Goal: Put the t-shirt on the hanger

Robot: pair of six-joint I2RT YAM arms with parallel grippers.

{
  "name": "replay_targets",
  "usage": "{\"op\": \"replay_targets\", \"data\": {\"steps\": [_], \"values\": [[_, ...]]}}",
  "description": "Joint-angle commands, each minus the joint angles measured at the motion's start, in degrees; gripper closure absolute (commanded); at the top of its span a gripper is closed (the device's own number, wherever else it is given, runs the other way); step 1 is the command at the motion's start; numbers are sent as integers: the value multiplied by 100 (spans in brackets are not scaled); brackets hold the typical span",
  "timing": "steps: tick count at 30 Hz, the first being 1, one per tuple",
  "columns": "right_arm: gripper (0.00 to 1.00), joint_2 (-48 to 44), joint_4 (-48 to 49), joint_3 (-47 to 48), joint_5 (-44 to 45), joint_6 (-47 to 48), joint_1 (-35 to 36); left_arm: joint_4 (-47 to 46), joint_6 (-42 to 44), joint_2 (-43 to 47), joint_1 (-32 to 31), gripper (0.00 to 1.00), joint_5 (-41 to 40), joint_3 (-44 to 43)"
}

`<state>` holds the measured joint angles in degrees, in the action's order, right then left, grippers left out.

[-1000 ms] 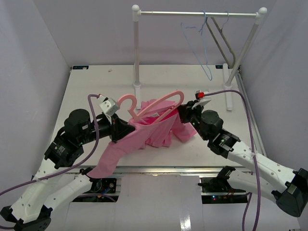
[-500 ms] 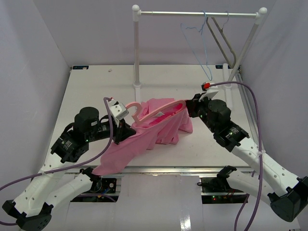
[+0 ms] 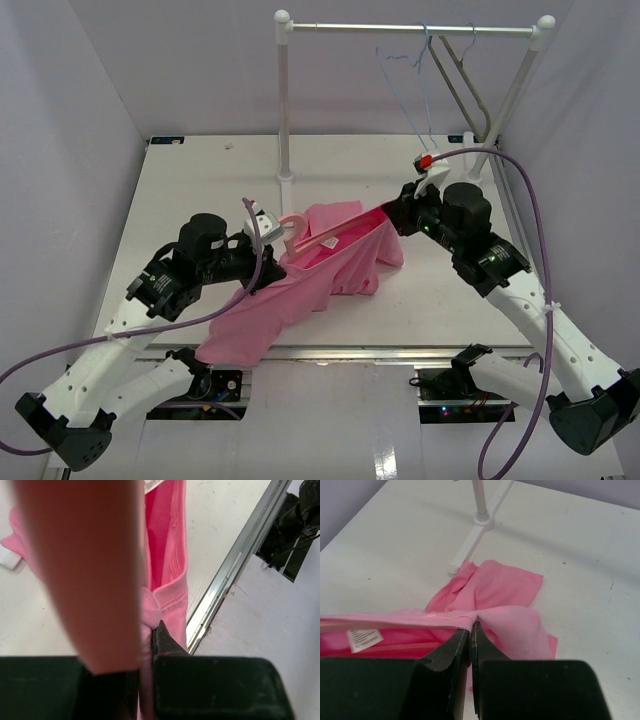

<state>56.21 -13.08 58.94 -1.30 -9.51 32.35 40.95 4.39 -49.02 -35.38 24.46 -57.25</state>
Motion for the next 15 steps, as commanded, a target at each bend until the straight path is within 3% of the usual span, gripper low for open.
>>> {"op": "replay_targets", "data": {"steps": [1,4,7,11,15], "values": [[92,158,-211,599,-493,398,74,-444,-179,-206,7,100,302,-105],[92,292,-507,766,-707,346,171,-529,-210,-400,12,100,341,-181],[92,301,-627,652,-843,285,750,-758,-206,-477,8,100,602,-140],[92,238,-880,521,-519,256,1674,-1022,8,-490,5,100,1645,62],[80,-41,-1097,428,-568,258,1783,-998,69,-399,8,100,1791,201]]}}
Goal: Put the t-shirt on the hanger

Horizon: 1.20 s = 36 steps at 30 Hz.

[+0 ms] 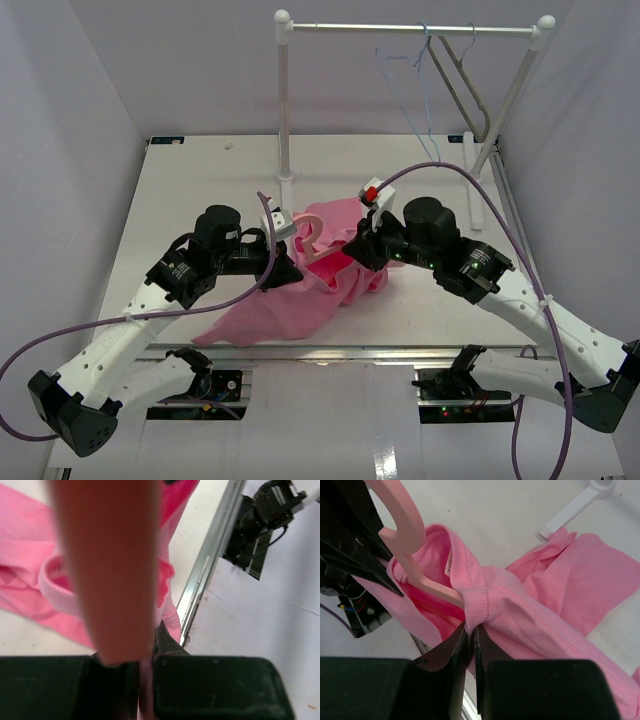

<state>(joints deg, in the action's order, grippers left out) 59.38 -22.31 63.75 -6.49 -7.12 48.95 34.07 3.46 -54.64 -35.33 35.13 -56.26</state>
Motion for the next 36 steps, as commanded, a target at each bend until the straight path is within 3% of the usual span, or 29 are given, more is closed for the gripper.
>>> {"op": "replay_targets", "data": {"steps": [1,6,15,29,31,33,36], "values": [[75,-437,-191,-70,-54,40,123,-269,178,172,8,100,753,105],[54,-561,-187,76,-596,372,123,-179,202,151,2,100,1200,69],[39,-179,251,467,-1884,908,139,-95,216,94,7,100,1482,80],[36,980,1125,1027,-2218,971,254,-181,174,93,1,100,1636,161],[38,1064,1262,1007,-2250,864,247,-209,149,86,9,100,1681,147],[49,1130,1331,989,-2333,795,255,-217,82,91,4,100,1676,115],[86,994,1375,826,-1997,764,255,-211,-149,168,9,95,1312,-5]]}}
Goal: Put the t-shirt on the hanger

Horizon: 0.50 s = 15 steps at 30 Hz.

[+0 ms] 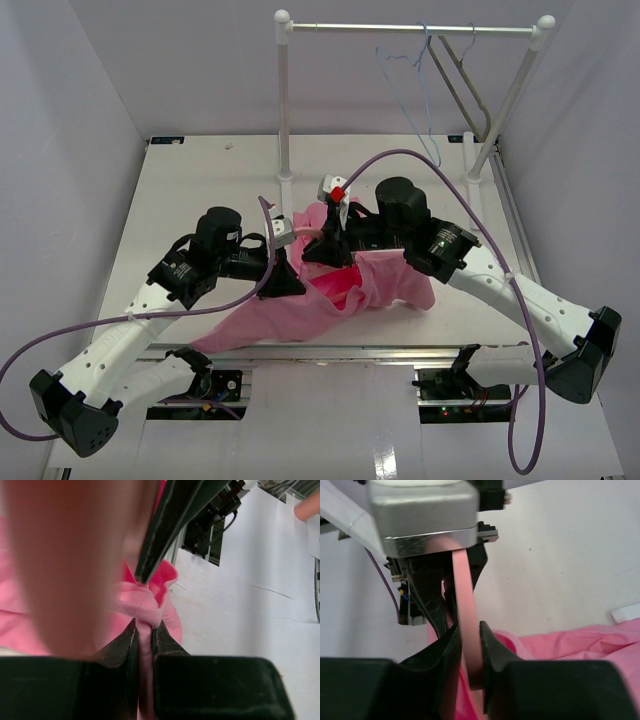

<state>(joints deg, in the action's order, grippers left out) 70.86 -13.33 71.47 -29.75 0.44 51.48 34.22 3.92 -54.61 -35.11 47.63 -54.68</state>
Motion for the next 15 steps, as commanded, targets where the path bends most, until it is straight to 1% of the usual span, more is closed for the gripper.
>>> {"op": "replay_targets", "data": {"steps": [1,2,3,4,5,9,12,15], "values": [[92,-212,480,20,469,0,-2,-214,-234,187,-18,87,-77,-175],[92,-288,411,16,680,0,-9,-193,-246,230,-19,80,-289,-193],[92,-431,280,33,1079,0,-15,-153,-269,309,-13,75,-687,-227],[92,-530,166,161,1287,23,-45,-137,-269,348,-13,69,-858,-228],[92,-599,29,258,1402,69,-74,-59,-279,383,-13,66,-1066,-247],[92,-814,-575,506,1986,143,-120,253,-374,377,-13,64,-2010,-353],[92,-1169,-697,241,2185,234,-119,466,-622,274,-13,63,-2386,-421],[92,-1339,-719,70,2186,303,-121,442,-599,279,-18,61,-2337,-475]]}}
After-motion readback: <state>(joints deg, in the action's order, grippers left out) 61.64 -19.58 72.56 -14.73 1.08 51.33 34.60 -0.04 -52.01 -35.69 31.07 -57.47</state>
